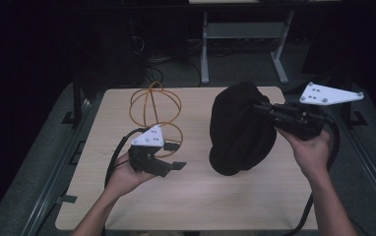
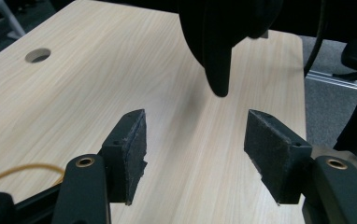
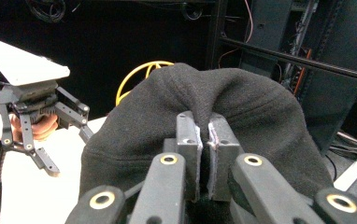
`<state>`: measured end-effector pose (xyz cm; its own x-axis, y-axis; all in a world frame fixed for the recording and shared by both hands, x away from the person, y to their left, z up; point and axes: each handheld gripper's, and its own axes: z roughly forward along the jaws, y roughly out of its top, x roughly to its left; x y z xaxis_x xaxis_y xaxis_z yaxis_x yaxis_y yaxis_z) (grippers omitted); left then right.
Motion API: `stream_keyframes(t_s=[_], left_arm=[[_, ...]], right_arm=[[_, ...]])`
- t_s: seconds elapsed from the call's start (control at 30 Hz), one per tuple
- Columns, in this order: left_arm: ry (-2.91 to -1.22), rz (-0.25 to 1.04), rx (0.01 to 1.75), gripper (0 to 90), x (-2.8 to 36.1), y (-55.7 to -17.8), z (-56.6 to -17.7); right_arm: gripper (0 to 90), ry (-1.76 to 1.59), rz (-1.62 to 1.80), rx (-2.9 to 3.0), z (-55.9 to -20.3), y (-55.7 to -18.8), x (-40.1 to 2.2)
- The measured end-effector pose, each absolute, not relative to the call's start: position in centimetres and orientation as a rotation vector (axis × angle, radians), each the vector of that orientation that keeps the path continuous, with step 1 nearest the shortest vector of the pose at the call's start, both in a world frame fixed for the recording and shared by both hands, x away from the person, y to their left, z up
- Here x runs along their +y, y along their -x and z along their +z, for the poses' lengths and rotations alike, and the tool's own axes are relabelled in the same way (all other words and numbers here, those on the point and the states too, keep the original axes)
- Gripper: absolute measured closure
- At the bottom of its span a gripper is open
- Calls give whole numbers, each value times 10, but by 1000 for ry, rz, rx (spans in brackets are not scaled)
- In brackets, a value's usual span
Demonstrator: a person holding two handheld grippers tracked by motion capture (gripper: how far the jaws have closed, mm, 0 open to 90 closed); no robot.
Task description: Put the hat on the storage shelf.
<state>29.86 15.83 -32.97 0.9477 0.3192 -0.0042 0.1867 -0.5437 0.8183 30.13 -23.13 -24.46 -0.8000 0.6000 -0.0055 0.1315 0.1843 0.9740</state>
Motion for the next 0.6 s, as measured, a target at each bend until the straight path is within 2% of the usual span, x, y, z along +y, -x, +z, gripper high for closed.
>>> stream_keyframes(t_s=[0.6], left_arm=[[-2121,236,492,335,202,-294,-360]], right_arm=[[854,-622,1667,2136,-225,-333,-189]])
